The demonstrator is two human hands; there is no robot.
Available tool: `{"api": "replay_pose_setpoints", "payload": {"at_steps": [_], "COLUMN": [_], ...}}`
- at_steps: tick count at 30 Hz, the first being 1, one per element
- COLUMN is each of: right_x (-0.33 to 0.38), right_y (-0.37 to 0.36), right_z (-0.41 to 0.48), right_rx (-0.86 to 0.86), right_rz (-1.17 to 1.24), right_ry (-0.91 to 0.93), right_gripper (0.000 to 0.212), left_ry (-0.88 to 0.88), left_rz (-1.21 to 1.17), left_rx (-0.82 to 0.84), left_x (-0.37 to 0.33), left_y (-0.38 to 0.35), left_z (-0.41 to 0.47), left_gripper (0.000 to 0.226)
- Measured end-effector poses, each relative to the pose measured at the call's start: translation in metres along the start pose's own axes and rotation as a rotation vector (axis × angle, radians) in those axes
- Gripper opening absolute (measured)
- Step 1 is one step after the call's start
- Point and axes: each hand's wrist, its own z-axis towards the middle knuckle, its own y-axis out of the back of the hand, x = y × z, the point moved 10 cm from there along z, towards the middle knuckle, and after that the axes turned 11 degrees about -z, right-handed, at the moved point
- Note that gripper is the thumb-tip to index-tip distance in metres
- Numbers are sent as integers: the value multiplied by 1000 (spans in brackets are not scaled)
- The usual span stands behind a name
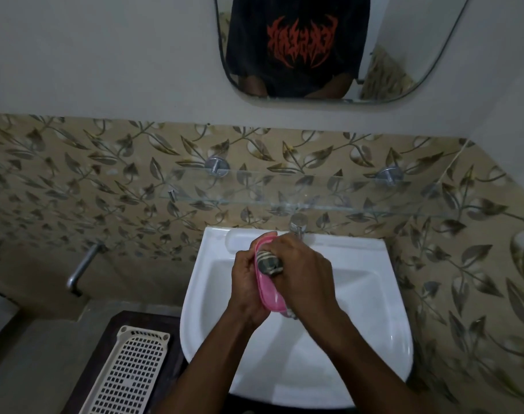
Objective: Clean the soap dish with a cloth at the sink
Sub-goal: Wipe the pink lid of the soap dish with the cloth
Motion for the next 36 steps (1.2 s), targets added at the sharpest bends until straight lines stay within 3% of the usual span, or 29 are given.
{"api": "replay_pose_setpoints", "payload": {"at_steps": [4, 11, 15, 18, 20, 24, 29, 33, 36], "right_x": [9, -18, 4, 11, 6, -10, 7, -20, -28], "right_y": [-17, -6, -19, -29, -22, -9, -18, -9, -2], "right_z": [-28, -8, -19, -39, -40, -13, -30, -32, -22], "right_rx": [120, 30, 93, 206, 205, 105, 173, 163, 118], "right_rz": [-39, -71, -93, -118, -144, -125, -88, -65, -116], "right_ry": [79, -75, 32, 152, 177, 52, 98, 2, -50], "right_gripper": [32, 21, 37, 37, 37, 32, 29, 25, 22], "left_ry": [43, 3, 23, 46, 49, 28, 3, 10, -7], "left_rz": [-37, 5, -2, -15, -20, 53, 23, 1, 29], "left_rx": [5, -74, -61, -57, -100, -98, -86, -90, -111], "left_x": [-5, -5, -11, -11, -8, -9, -23, -17, -16], "left_y": [7, 19, 16, 22, 31, 22, 9, 12, 11], "left_z": [7, 9, 11, 15, 17, 13, 14, 17, 15], "left_gripper": [63, 41, 54, 71, 67, 46, 69, 65, 49]}}
